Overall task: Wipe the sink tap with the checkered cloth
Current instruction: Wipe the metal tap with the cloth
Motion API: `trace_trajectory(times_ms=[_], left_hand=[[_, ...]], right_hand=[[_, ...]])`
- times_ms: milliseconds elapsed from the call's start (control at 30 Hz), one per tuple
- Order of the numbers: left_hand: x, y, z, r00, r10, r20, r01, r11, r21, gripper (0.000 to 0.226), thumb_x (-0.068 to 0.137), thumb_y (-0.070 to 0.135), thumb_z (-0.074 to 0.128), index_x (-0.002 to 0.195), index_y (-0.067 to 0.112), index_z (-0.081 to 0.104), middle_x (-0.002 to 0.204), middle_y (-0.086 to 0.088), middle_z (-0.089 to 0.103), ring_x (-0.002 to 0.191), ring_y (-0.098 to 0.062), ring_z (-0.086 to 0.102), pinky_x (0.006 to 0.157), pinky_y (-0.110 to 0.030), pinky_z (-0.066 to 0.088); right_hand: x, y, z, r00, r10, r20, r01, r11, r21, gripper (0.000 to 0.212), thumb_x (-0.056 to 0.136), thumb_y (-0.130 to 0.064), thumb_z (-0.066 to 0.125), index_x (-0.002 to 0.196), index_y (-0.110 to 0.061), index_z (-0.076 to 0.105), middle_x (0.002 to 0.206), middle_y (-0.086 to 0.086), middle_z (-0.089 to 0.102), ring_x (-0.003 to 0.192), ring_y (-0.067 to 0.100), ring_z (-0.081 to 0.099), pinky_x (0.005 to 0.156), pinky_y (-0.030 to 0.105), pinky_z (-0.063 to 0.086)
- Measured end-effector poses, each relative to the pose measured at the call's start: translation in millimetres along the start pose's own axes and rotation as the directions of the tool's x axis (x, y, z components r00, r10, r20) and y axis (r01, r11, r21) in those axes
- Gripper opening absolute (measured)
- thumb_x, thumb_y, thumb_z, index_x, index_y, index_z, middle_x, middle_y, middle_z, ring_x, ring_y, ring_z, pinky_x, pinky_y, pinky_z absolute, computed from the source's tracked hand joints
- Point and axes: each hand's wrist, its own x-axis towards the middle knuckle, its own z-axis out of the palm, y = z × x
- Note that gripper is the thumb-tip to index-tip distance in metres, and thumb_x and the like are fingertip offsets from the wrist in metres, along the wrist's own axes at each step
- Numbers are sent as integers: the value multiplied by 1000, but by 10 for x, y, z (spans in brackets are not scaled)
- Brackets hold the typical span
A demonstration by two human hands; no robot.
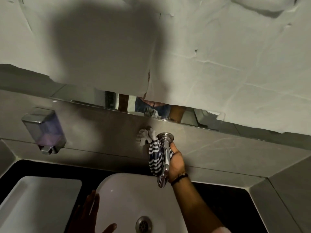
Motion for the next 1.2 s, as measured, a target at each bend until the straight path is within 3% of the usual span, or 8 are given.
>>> trace_trajectory(times_ms=[200, 300, 433, 533, 633, 800, 900, 1200], left_hand=[[8, -40, 61, 992, -119, 40, 117, 992, 49, 120, 70, 94, 33, 153, 6, 23, 149, -22, 45, 134, -35, 34, 94, -64, 46], [-12, 8, 11, 991, -121, 48, 119, 992, 47, 119, 71, 93, 31, 148, 2, 30, 147, -25, 48, 132, -35, 35, 90, -64, 48], [-35, 36, -54, 997, -73, 28, 73, 997, 25, 118, 72, 93, 28, 155, 9, 19, 154, -20, 40, 131, -36, 37, 91, -63, 48], [-25, 34, -80, 1000, -14, -11, 15, 999, 28, 117, 72, 93, 27, 159, 17, 4, 167, -7, 14, 130, -35, 36, 89, -63, 49], [-15, 24, -68, 999, -47, 21, 46, 998, 32, 117, 74, 93, 26, 149, 3, 26, 148, -20, 37, 126, -37, 36, 81, -67, 53], [-20, -8, 13, 996, -79, 34, 78, 996, 44, 117, 73, 93, 28, 146, 1, 30, 146, -25, 46, 129, -38, 40, 84, -66, 53], [-39, -32, 51, 994, -100, 44, 97, 994, 48, 120, 72, 94, 29, 147, 0, 33, 150, -26, 45, 129, -44, 51, 90, -65, 50], [-44, -87, 141, 995, -89, 45, 89, 996, 4, 124, 69, 96, 34, 149, 1, 36, 159, -18, 32, 138, -39, 38, 102, -65, 41]], right_hand=[[-316, -135, -140, 988, -125, -87, 83, 921, -380, 70, 101, -61, 44, 124, -3, 76, 129, 25, 73, 121, 40, 70, 112, 56, 48], [-559, -67, 8, 898, -438, 39, 220, 371, -902, 72, 88, -76, 47, 132, -23, 69, 116, -1, 76, 105, 24, 73, 95, 42, 58], [-605, 209, 138, 828, -482, 287, 123, -344, -931, 64, 103, -49, 51, 161, -28, 35, 169, 7, 30, 145, 30, 45, 120, 40, 39], [-637, 323, 251, 846, -495, 201, -6, -385, -923, 74, 97, -65, 50, 161, -32, 31, 170, 11, 19, 150, 36, 37, 122, 44, 38], [-633, 253, 399, 897, -440, 43, -81, -260, -962, 90, 80, -93, 33, 149, -39, 49, 165, 8, 23, 146, 39, 39, 119, 49, 37], [-479, 137, 454, 791, -612, -2, -88, -110, -990, 37, 105, -37, 45, 138, -21, 49, 151, 18, 47, 124, 40, 59, 108, 46, 46], [-338, 180, 465, 792, -610, 10, -106, -153, -983, 65, 91, -10, 69, 140, -13, 26, 143, 20, 51, 110, 38, 64, 96, 45, 54], [-501, 505, 160, 691, -710, 139, -251, -416, -874, 77, 93, -24, 72, 149, -6, 22, 132, 14, 65, 106, 29, 73, 87, 37, 60]])
